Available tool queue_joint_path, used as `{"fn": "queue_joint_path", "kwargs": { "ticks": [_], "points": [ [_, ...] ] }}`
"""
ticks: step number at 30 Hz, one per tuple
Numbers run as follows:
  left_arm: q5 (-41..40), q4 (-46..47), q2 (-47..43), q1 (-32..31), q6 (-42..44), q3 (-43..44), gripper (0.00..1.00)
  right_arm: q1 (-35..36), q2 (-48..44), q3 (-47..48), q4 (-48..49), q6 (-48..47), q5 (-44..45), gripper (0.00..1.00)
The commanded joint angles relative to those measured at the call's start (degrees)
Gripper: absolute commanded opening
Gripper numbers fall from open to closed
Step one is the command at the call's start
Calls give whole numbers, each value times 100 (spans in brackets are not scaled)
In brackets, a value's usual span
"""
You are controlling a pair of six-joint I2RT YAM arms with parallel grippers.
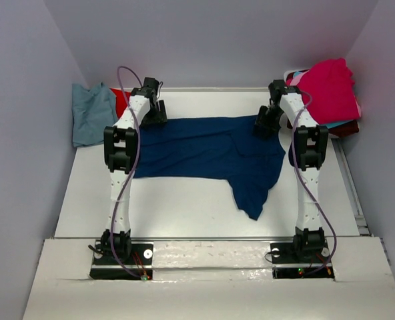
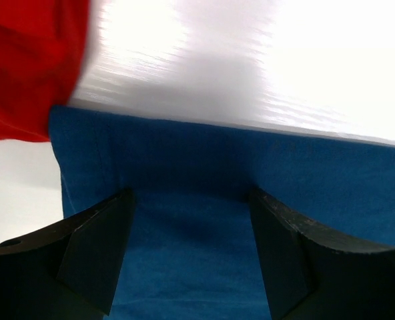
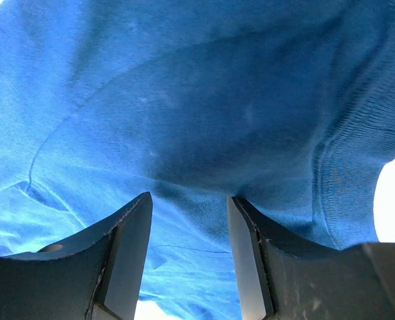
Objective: Fold and stack the t-shirts
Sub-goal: Fold the tshirt
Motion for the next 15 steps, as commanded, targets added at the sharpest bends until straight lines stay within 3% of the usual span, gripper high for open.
{"fn": "queue_joint_path", "kwargs": {
  "ticks": [1, 9, 15],
  "points": [
    [-232, -155, 363, 323, -66, 79, 82, -48, 285, 23, 424, -146, -14, 55],
    [-39, 3, 310, 438, 22, 158, 83, -48, 162, -39, 547, -208, -102, 56],
    [190, 179, 47, 385, 75, 105, 84, -48, -145, -223, 644, -234, -129, 63]
  ]
}}
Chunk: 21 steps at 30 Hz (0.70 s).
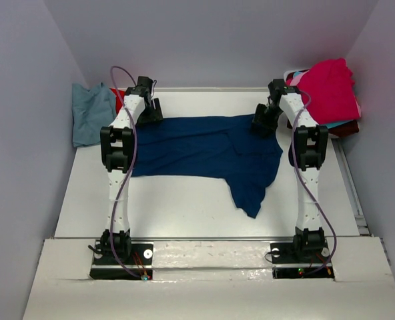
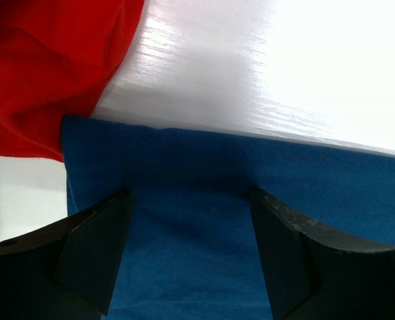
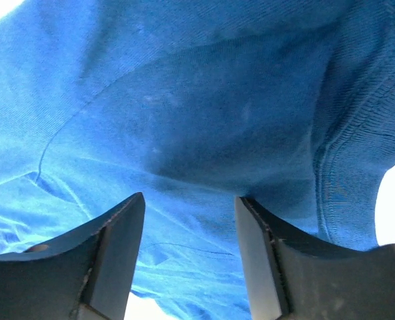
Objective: Fold and stack the t-shirts
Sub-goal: Fold the tshirt
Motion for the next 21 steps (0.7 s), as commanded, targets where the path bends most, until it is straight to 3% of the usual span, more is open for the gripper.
{"fn": "queue_joint_path", "kwargs": {
  "ticks": [1, 9, 21],
  "points": [
    [52, 148, -161, 75, 125, -54, 84, -54, -213, -232, 460, -186, 164, 65],
    [-167, 658, -1495, -144, 108, -730, 86, -54, -1206, -636, 566, -169, 182, 75],
    [-739, 843, -3912, -523, -348, -3023, 86, 113, -3157, -2797, 636, -2, -292, 76]
  ]
}}
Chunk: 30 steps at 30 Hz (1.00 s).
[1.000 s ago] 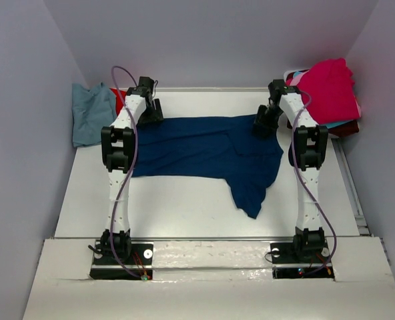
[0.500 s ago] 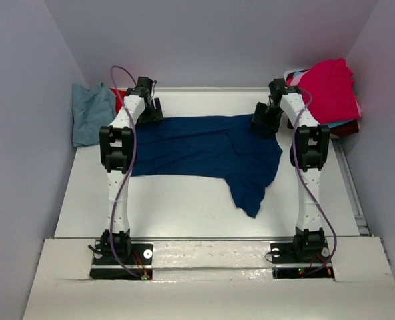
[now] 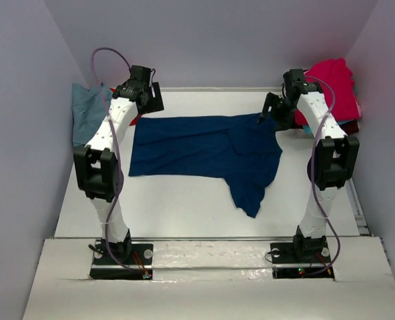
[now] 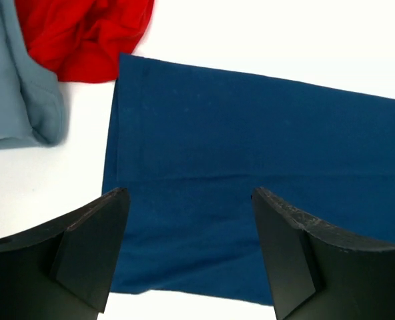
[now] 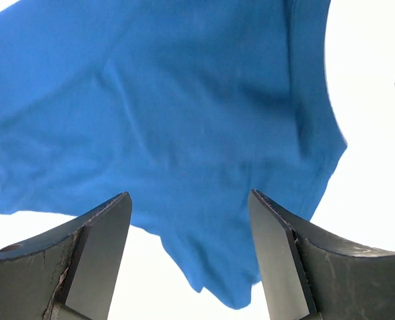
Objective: Fold and stack the t-shirts
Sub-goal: Fold the tshirt
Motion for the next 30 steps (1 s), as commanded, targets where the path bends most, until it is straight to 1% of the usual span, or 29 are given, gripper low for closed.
{"fn": "queue_joint_path", "kwargs": {
  "ticks": [1, 3, 4, 5, 6, 7, 8, 10, 11, 13, 14, 17, 20, 26, 30],
  "points": [
    [-199, 30, -1049, -62, -369, -1196, 86, 189, -590, -875, 44, 73, -332, 76],
    [-76, 134, -1330, -62, -466, -1743, 86, 374, -765, -1261, 61, 55, -350, 75],
    [-32, 187, -1601, -62, -527, -2033, 86, 435, -949, -1672, 96, 46, -350, 75],
    [46, 231, -1708, -62, -562, -2540, 86, 488, -1047, -1911, 131, 55, -402, 74],
    [56, 232, -1823, -62, -615, -2754, 86, 567, -1161, -2166, 184, 72, -499, 74],
    [91, 258, -2033, -62, -650, -2982, 86, 568, -1284, -2725, 358, 81, -639, 74],
    [265, 302, -2139, -62, -720, -3385, 86, 620, -1511, -2975, 404, 116, -788, 73],
    [425, 442, -2446, -62, -791, -3730, 86, 682, -1714, -3397, 483, 143, -737, 73],
    [477, 478, -2526, -62, -844, -3975, 86, 682, -1942, -3782, 518, 160, -737, 73],
    [574, 557, -2693, 87, -888, -4179, 87, 682, -2171, -4118, 580, 187, -754, 73],
    [679, 574, -2737, 88, -905, -4354, 87, 682, -2407, -4398, 589, 222, -815, 73],
    [689, 653, -2887, 140, -932, -4610, 87, 682, -2786, -4856, 554, 292, -877, 73],
    [706, 671, -3019, 140, -941, -4777, 87, 682, -3182, -5147, 448, 301, -860, 73],
    [803, 724, -3045, 140, -941, -4927, 87, 796, -3666, -6157, 562, 371, -1413, 73],
    [803, 715, -3054, 140, -915, -4892, 87, 919, -3991, -6755, 659, 468, -1518, 73]
  ]
}}
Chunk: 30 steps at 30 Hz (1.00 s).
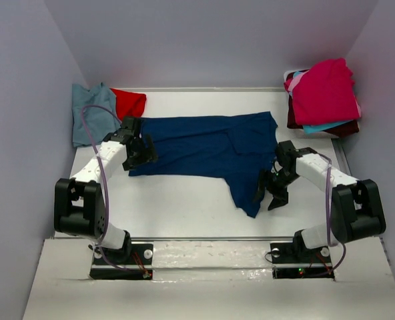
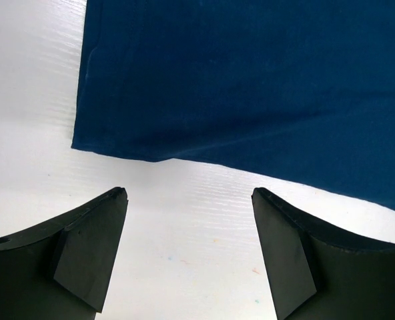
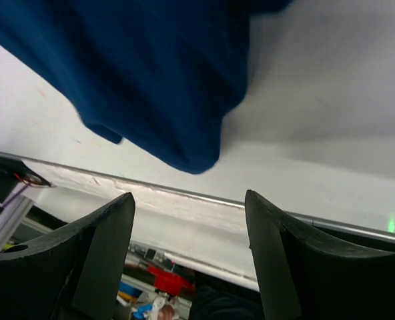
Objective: Fold and stack the t-shirts
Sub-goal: Fold the tshirt
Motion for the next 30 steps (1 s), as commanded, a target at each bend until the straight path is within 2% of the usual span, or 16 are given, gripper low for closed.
{"fn": "queue_joint_path", "kwargs": {
  "ticks": [1, 10, 13, 24, 26, 30],
  "points": [
    [29, 62, -156, 14, -14, 6, 87, 117, -407, -479, 136, 132, -360, 73],
    [29, 27, -59, 14, 56, 129, 87, 169, -548, -1077, 497, 272, -484, 70],
    [21, -17, -59, 14, 91, 199, 87, 170, -461, -1034, 620, 386, -493, 65],
    [29, -70, -42, 14, 127, 288, 87, 223, -118, -893, 1173, 562, -405, 63],
    [29, -70, -33, 14, 135, 305, 87, 223, -30, -902, 1279, 580, -405, 60],
    [29, -88, -24, 14, 144, 340, 87, 223, 49, -937, 1393, 606, -431, 48]
  ]
}}
